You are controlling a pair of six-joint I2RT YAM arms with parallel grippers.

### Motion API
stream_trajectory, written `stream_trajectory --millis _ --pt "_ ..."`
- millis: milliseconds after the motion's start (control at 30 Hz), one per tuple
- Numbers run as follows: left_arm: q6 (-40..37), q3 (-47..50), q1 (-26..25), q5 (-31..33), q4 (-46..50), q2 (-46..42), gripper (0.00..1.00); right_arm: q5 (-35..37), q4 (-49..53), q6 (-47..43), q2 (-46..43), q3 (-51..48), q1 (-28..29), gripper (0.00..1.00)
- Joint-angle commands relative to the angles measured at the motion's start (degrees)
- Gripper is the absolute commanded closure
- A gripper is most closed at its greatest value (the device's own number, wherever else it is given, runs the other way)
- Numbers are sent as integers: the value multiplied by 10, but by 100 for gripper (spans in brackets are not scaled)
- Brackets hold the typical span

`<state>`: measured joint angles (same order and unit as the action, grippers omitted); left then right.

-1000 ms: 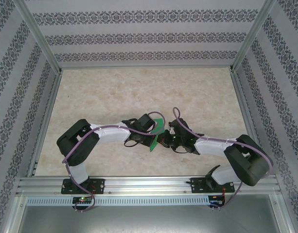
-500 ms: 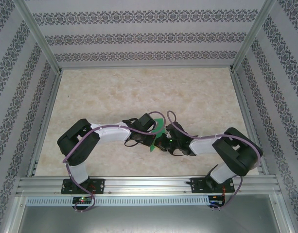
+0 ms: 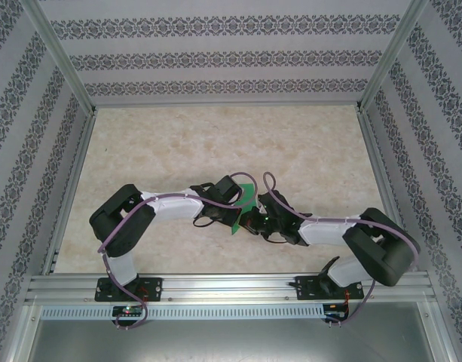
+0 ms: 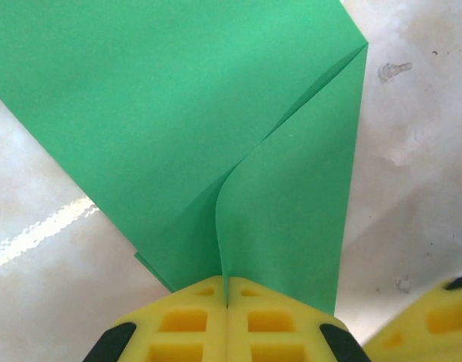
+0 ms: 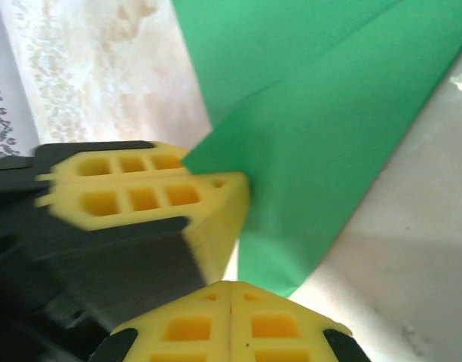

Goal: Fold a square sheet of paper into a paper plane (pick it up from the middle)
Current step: Third fold the triangle at the center of the table.

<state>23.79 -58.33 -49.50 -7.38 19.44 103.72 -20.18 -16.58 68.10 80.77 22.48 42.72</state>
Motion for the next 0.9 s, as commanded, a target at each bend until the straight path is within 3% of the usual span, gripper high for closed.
stream_trajectory --millis 0,600,867 --pt "-20 9 5 20 59 37 100 26 -2 19 -11 -16 9 96" --pt "-31 6 5 29 66 44 100 22 -128 61 96 -3 43 98" --pt "-29 10 5 28 61 46 100 37 -17 47 118 15 51 100"
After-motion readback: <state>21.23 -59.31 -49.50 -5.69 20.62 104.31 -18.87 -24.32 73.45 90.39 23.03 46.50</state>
